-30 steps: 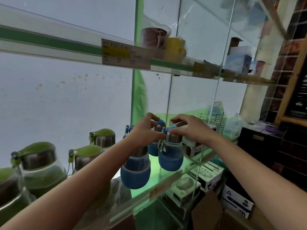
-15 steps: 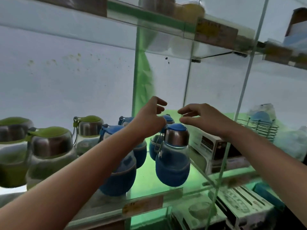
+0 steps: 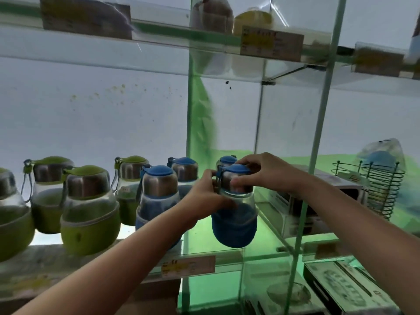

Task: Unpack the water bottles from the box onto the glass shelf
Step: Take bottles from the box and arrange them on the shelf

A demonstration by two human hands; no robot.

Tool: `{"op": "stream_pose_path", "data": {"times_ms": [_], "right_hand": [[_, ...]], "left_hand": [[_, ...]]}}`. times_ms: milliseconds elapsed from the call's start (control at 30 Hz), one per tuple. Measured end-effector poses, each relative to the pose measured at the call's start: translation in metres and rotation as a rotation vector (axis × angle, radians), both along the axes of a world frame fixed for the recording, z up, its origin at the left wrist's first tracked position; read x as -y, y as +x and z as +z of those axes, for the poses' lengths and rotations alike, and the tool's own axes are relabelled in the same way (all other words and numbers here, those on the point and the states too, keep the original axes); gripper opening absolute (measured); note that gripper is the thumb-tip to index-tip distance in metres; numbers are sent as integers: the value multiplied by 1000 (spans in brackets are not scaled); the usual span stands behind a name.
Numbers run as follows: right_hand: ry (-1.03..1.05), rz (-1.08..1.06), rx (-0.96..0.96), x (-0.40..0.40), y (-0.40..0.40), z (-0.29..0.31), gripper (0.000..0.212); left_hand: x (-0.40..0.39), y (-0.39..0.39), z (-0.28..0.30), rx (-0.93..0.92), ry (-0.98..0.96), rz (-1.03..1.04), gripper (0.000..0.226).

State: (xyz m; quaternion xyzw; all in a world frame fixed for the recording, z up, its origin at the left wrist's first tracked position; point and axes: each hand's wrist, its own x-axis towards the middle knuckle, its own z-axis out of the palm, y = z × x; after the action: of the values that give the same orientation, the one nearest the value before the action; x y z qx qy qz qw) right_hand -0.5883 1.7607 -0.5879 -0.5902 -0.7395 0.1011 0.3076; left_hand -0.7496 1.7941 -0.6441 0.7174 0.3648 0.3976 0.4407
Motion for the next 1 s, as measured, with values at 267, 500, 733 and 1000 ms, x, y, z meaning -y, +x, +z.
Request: {"op": "stream_pose_path", "data": {"times_ms": [267,500,733,1000], "right_hand": [[-120,51,-1,-4,5,7,37],[-144,-19,-129,-23,5,18,35],[-102,-108,5,-65,2,25,43],[-195,-70,109,-87,4,36,32]], "left_hand": [[1,9,-10,85,-64,-13,70],[-3,8,-11,75,-89,-34,67],[-18,7,-5,43,-144,-65,66],[-13,3,15,64,-157,-69,57]]}}
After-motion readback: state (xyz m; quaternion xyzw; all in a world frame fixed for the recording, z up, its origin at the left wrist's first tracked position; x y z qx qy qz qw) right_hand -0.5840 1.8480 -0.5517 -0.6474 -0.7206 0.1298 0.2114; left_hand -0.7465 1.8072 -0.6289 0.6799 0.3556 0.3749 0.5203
